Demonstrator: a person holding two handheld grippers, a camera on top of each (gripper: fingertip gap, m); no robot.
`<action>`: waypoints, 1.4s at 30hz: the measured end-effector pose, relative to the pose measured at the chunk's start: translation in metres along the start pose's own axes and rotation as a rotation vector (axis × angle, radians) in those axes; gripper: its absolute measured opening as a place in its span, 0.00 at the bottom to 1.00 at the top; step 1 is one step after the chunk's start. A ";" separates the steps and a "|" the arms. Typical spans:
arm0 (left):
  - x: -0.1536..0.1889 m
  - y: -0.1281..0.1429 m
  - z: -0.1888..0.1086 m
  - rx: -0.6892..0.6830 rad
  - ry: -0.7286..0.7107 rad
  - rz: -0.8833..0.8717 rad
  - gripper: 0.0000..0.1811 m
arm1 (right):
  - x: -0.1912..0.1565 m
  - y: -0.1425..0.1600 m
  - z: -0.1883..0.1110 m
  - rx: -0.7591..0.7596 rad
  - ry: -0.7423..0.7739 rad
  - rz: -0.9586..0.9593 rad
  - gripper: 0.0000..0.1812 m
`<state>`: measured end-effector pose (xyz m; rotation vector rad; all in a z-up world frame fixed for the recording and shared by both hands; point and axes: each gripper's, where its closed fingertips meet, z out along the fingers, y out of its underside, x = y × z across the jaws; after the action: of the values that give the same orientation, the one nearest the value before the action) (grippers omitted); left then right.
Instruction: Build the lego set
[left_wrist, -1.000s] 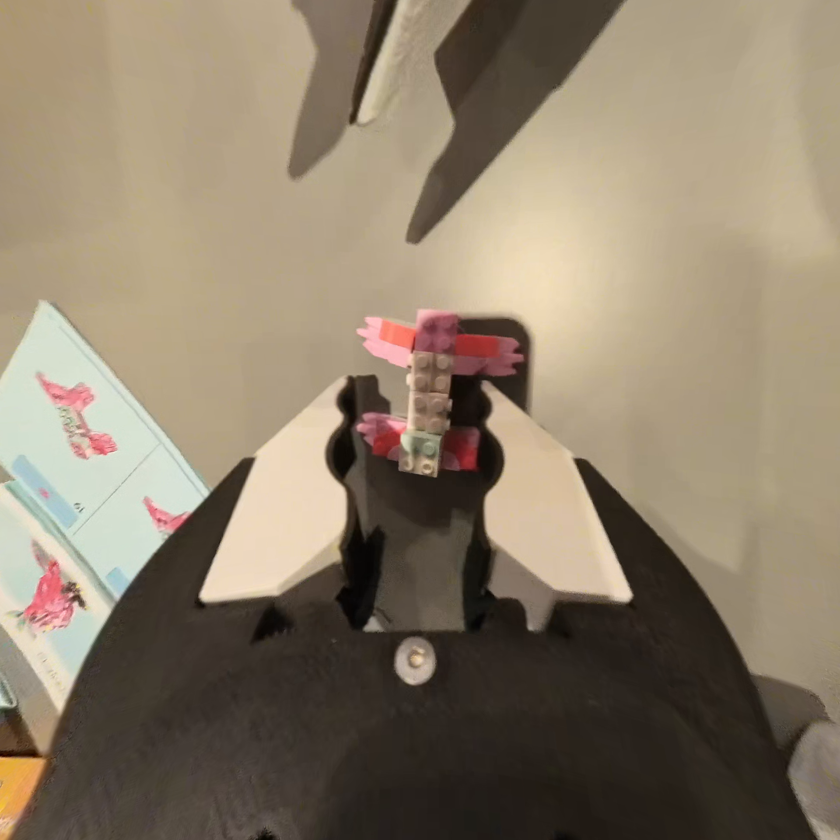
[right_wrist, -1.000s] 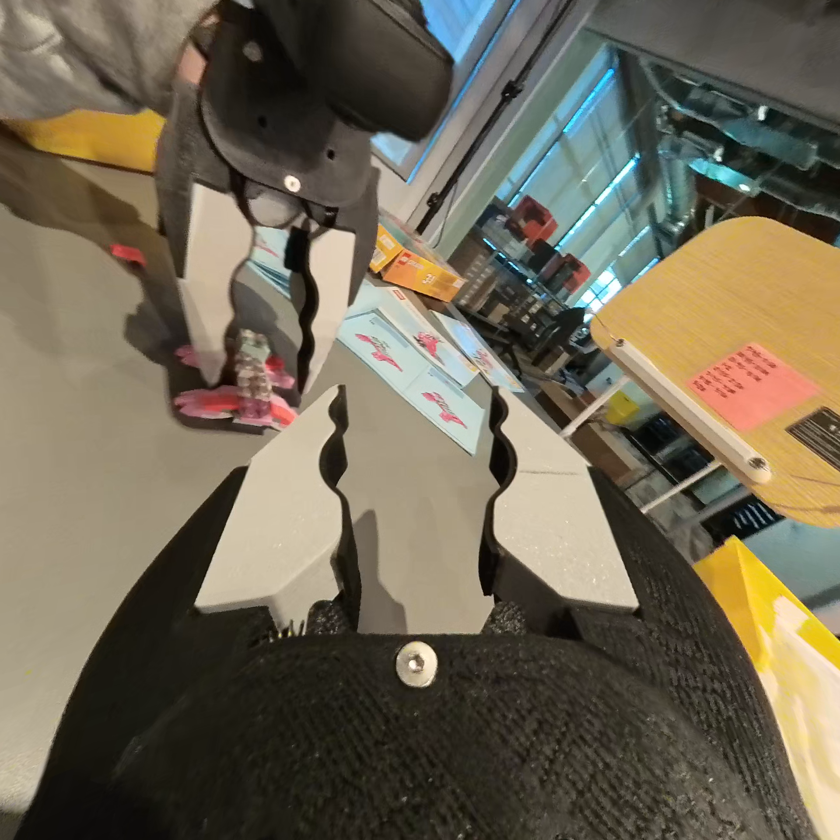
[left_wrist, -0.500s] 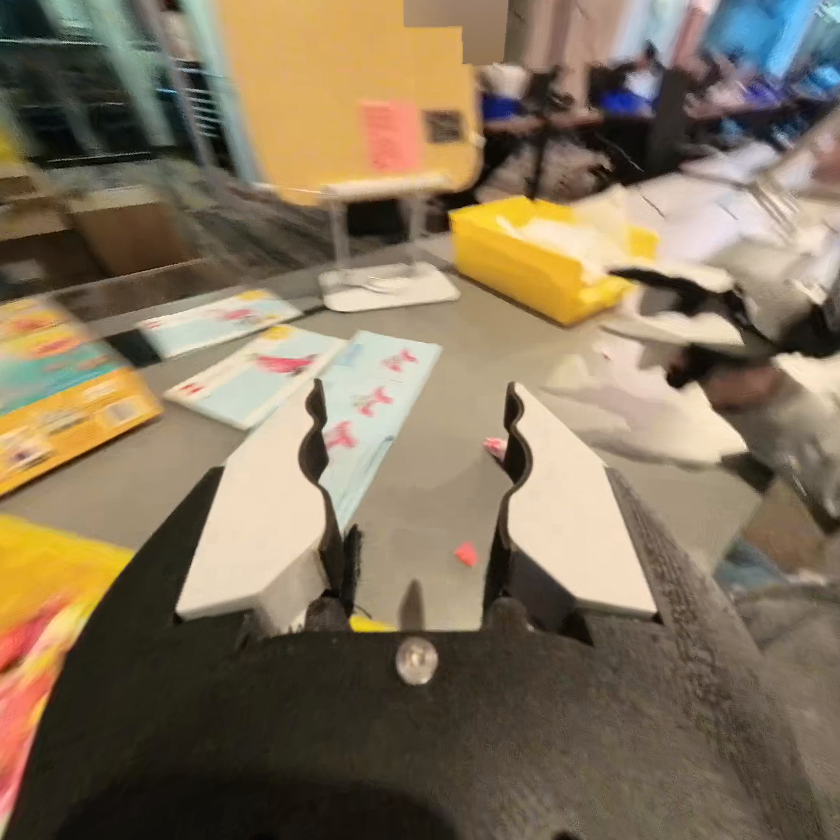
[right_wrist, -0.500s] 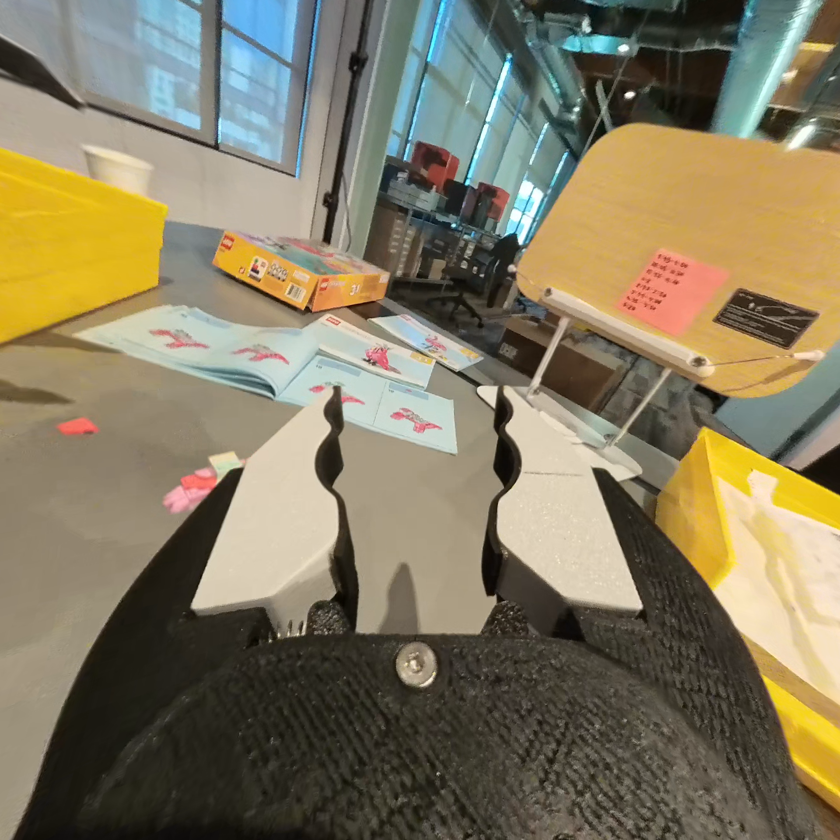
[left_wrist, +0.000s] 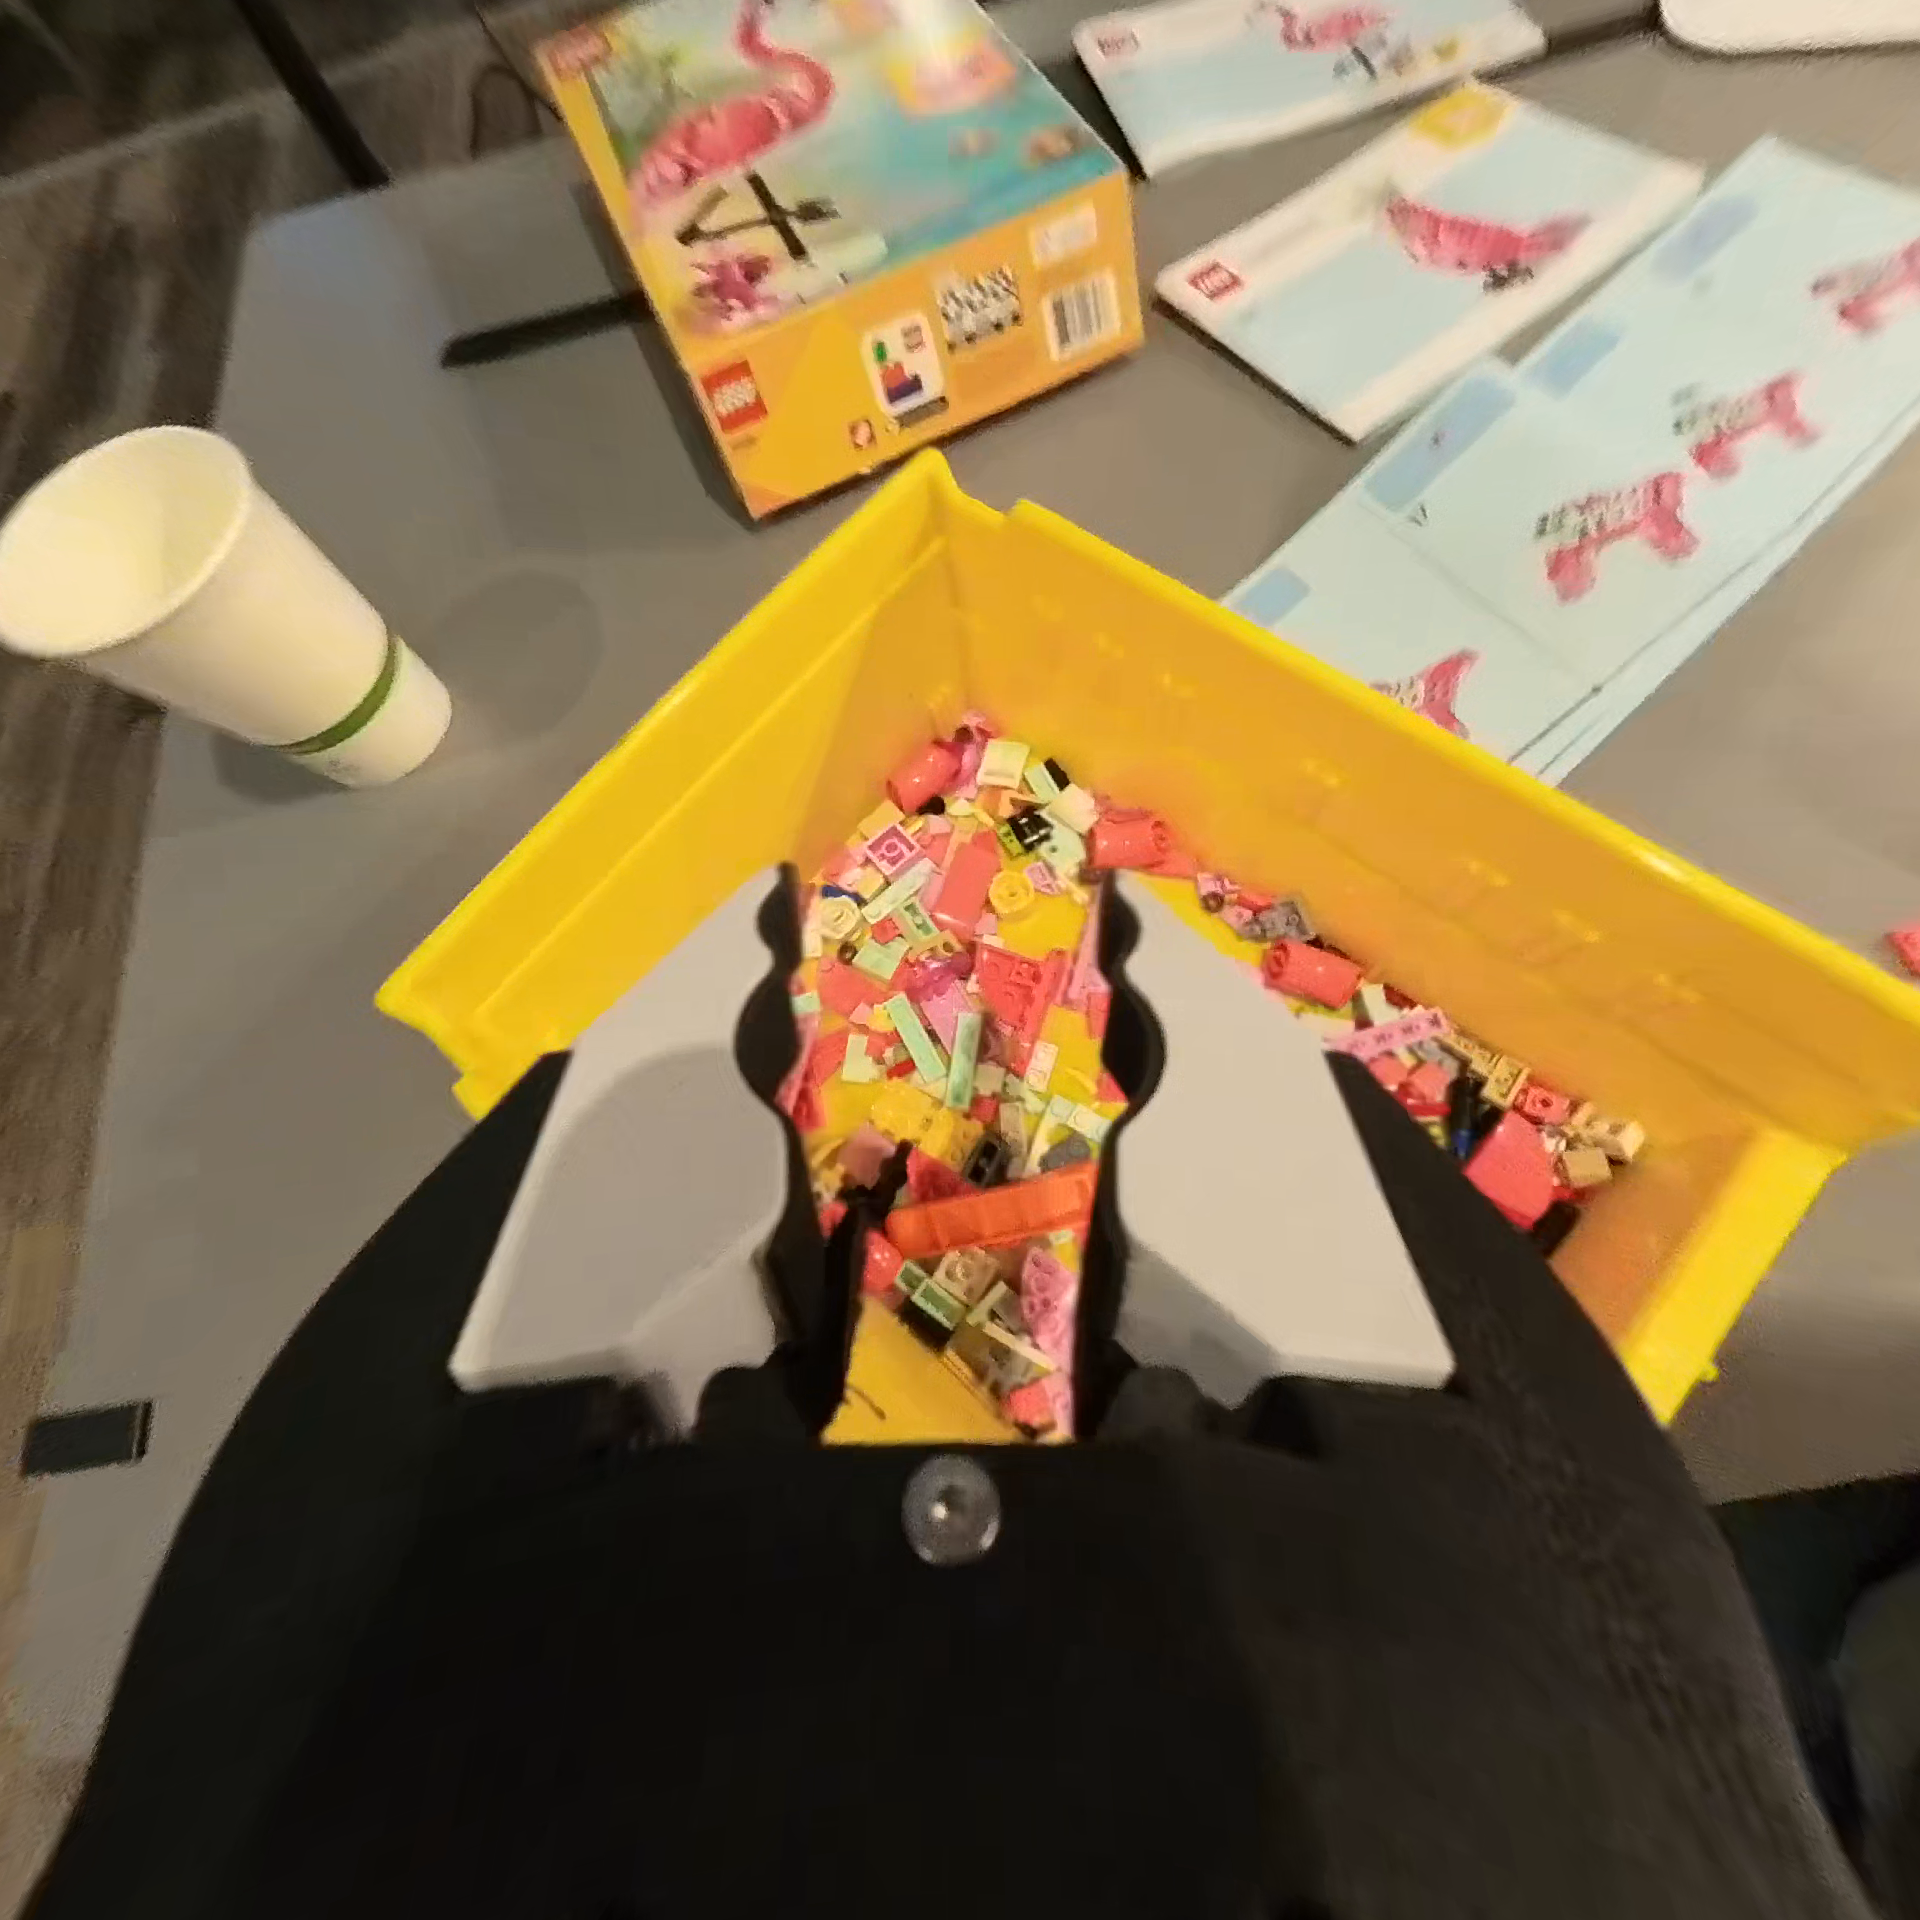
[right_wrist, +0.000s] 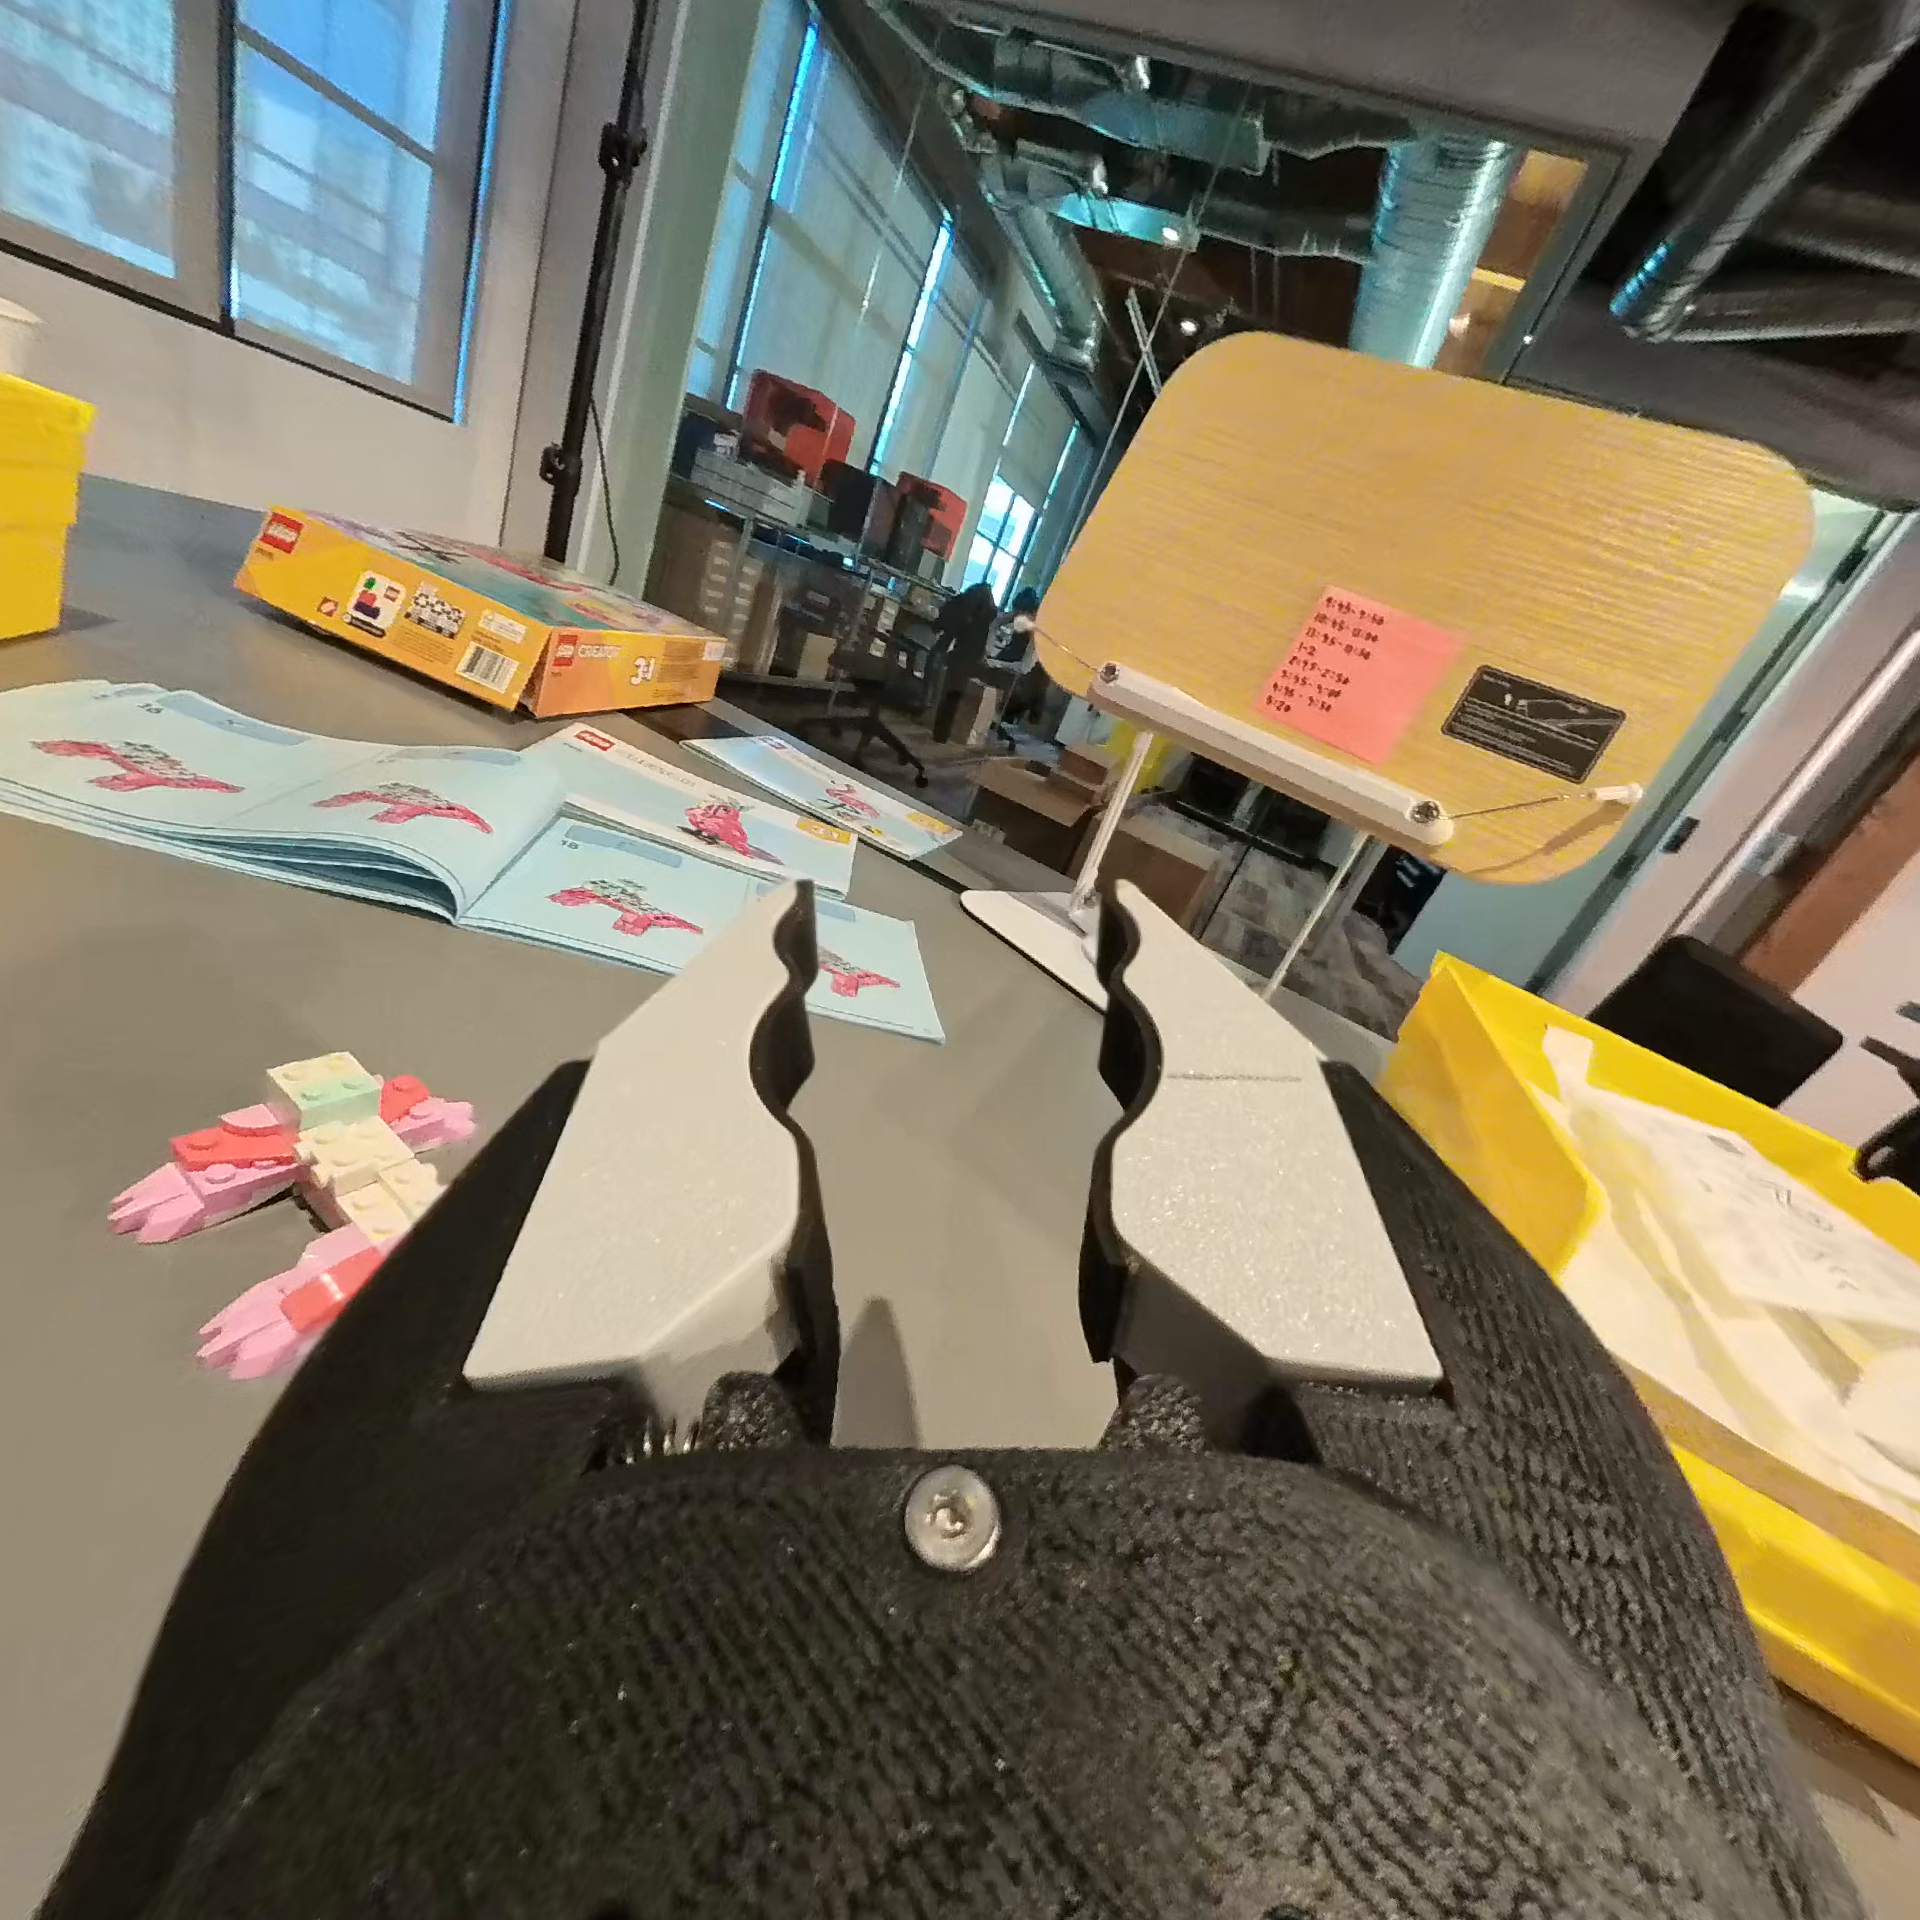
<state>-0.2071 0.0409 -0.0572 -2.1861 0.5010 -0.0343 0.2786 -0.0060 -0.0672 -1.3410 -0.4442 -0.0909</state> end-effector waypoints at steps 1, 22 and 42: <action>0.005 0.000 0.006 -0.019 0.041 0.036 0.23 | 0.001 0.001 0.000 0.000 0.008 -0.006 0.29; -0.018 0.023 0.093 -0.425 0.191 0.253 0.12 | 0.003 -0.006 0.011 -0.024 0.171 -0.207 0.23; 0.060 0.083 0.020 -0.549 0.457 0.671 0.16 | -0.012 0.001 0.025 -0.025 0.159 -0.210 0.33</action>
<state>-0.1760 -0.0110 -0.1418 -2.4110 1.6415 -0.0346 0.2614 0.0153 -0.0684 -1.2971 -0.4487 -0.3754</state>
